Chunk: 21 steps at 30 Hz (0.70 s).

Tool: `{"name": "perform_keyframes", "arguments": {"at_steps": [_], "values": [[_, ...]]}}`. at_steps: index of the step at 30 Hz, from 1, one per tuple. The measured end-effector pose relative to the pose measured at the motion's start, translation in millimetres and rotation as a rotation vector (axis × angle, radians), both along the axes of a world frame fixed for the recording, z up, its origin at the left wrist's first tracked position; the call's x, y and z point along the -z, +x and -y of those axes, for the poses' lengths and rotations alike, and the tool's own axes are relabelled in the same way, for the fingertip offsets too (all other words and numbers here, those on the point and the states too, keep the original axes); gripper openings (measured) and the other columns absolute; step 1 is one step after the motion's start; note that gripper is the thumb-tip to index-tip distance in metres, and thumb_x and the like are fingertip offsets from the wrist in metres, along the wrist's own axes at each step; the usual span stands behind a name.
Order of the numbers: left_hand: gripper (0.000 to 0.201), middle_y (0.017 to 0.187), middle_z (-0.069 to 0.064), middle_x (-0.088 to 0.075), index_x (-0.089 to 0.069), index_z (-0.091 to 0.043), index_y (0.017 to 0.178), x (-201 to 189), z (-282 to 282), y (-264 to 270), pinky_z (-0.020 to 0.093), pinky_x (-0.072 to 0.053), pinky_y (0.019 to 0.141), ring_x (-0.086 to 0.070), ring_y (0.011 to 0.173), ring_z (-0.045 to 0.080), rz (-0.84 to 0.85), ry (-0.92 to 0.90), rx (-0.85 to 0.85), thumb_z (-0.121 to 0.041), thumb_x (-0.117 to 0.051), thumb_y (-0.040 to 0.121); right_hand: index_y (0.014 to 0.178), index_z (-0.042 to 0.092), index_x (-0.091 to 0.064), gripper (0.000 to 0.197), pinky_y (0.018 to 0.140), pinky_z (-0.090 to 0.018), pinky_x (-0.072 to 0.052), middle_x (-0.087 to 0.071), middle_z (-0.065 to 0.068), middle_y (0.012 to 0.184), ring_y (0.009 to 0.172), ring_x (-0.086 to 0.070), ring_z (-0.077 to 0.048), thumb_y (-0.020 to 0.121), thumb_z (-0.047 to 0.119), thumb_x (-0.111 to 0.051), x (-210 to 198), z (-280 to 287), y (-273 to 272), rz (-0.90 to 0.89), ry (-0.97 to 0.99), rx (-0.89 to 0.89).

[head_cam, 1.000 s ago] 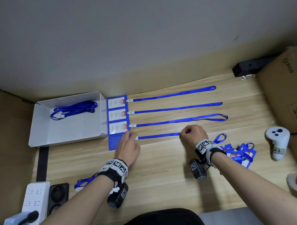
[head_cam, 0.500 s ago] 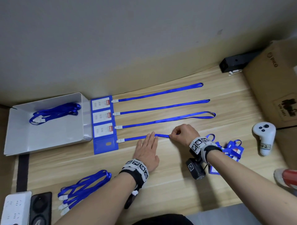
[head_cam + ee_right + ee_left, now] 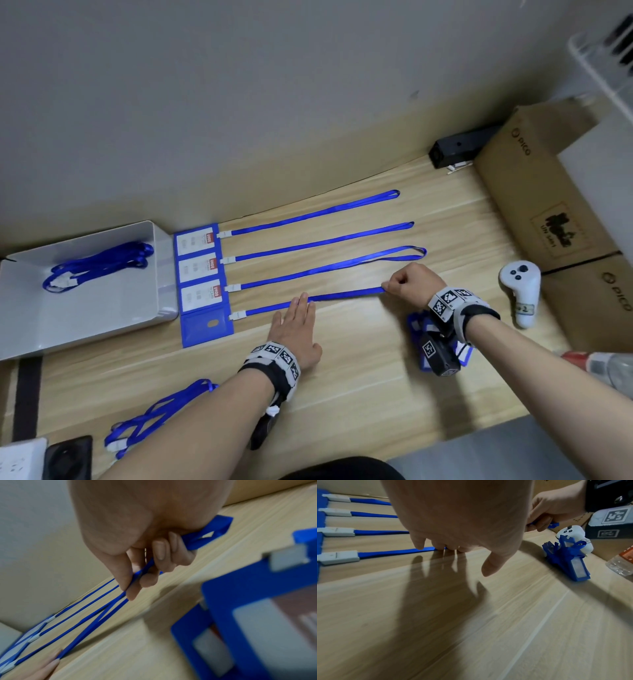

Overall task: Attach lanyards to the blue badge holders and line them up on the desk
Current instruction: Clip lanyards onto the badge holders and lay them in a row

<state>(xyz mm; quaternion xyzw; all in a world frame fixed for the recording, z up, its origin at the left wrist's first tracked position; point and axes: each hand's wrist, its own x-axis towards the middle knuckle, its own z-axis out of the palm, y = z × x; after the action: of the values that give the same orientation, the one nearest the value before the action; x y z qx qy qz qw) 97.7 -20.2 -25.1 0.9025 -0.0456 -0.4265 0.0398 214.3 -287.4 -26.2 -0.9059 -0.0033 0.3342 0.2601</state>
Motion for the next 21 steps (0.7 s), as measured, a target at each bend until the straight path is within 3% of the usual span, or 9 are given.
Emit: {"name": "perform_keyframes", "arguments": {"at_steps": [4, 8, 14, 21], "values": [[0.084, 0.161, 0.002, 0.025, 0.008, -0.018, 0.156, 0, -1, 2, 0.05, -0.002, 0.122, 0.016, 0.15, 0.019, -0.004, 0.004, 0.01, -0.041, -0.042, 0.092, 0.061, 0.027, -0.068, 0.036, 0.059, -0.026, -0.04, -0.064, 0.007, 0.065, 0.07, -0.062, -0.019, 0.085, 0.054, -0.066, -1, 17, 1, 0.067, -0.15, 0.055], [0.082, 0.162, -0.001, 0.024, 0.006, -0.02, 0.157, -2, -4, 3, 0.05, 0.0, 0.122, 0.014, 0.151, 0.016, -0.002, -0.008, -0.004, -0.04, -0.04, 0.093, 0.071, 0.025, -0.073, 0.03, 0.063, -0.029, -0.047, -0.07, 0.005, 0.079, 0.077, -0.064, -0.02, 0.084, 0.052, -0.067, 8, 25, -1, 0.067, -0.118, 0.172], [0.08, 0.162, -0.004, 0.023, 0.006, -0.024, 0.157, -6, -9, 7, 0.049, 0.001, 0.122, 0.013, 0.151, 0.014, -0.021, -0.023, -0.012, -0.039, -0.041, 0.093, 0.068, 0.018, -0.068, 0.039, 0.057, -0.029, -0.042, -0.066, -0.002, 0.071, 0.068, -0.06, -0.025, 0.08, 0.055, -0.071, 15, 32, 2, 0.067, -0.079, 0.37], [0.079, 0.162, -0.005, 0.022, 0.005, -0.025, 0.157, -8, -9, 9, 0.049, 0.002, 0.122, 0.013, 0.151, 0.013, -0.039, -0.028, -0.023, -0.039, -0.041, 0.094, 0.072, 0.016, -0.07, 0.041, 0.064, -0.034, -0.05, -0.069, -0.005, 0.074, 0.072, -0.064, -0.028, 0.083, 0.055, -0.068, 15, 32, 6, 0.103, -0.125, 0.361]]}}
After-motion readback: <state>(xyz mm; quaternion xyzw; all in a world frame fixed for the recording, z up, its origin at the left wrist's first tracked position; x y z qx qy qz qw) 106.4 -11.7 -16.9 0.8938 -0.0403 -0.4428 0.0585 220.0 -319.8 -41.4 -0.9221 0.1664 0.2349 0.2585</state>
